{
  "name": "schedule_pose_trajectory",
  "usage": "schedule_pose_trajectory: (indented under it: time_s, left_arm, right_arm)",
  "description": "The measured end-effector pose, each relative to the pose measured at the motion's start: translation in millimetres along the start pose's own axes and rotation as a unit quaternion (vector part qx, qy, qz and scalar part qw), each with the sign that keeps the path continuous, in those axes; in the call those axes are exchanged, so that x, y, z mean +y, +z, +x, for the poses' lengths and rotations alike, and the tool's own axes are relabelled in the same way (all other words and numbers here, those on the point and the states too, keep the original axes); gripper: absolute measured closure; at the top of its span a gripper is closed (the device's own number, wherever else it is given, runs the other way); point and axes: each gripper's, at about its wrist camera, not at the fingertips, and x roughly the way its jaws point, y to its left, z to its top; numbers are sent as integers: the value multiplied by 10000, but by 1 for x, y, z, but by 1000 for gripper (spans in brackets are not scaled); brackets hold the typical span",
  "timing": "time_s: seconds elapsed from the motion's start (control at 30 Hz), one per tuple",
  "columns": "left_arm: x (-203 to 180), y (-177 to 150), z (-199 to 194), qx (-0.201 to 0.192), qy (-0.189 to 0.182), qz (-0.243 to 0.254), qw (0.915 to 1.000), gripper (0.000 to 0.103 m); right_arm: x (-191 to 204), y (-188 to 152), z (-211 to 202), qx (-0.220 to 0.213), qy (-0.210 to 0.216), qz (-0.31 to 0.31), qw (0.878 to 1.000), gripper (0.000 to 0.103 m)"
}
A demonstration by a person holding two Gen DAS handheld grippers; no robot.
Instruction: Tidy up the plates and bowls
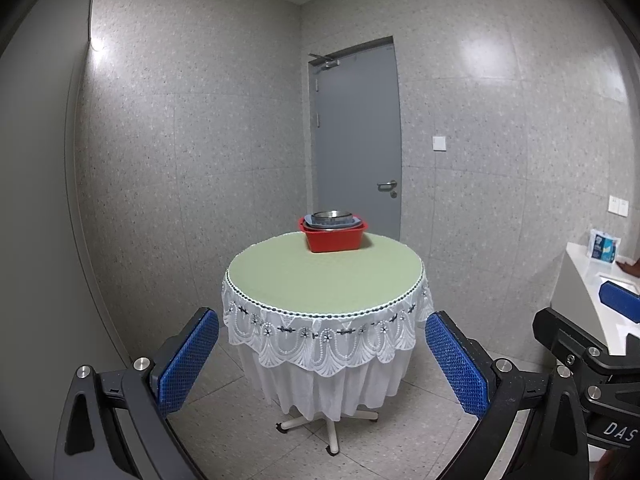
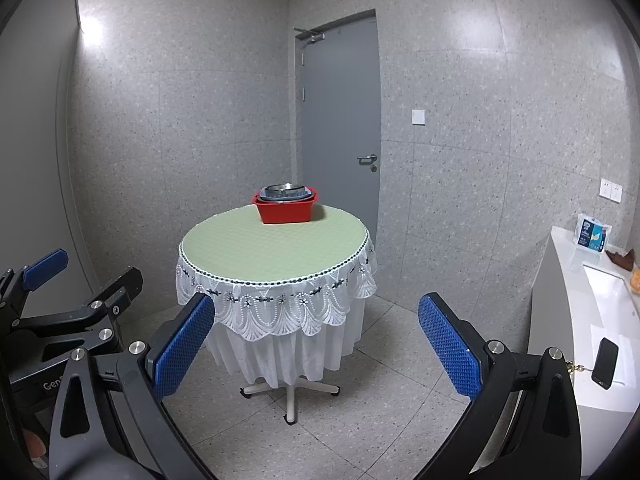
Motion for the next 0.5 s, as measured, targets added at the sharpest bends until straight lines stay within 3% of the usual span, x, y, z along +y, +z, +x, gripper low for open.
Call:
schedule_pose_trajectory:
  time_s: [0.5]
  left_arm:
    - [-14,-3,20,24,49,2,10000,1]
  right_arm:
    - [-10,1,8,75,36,18,10000,0]
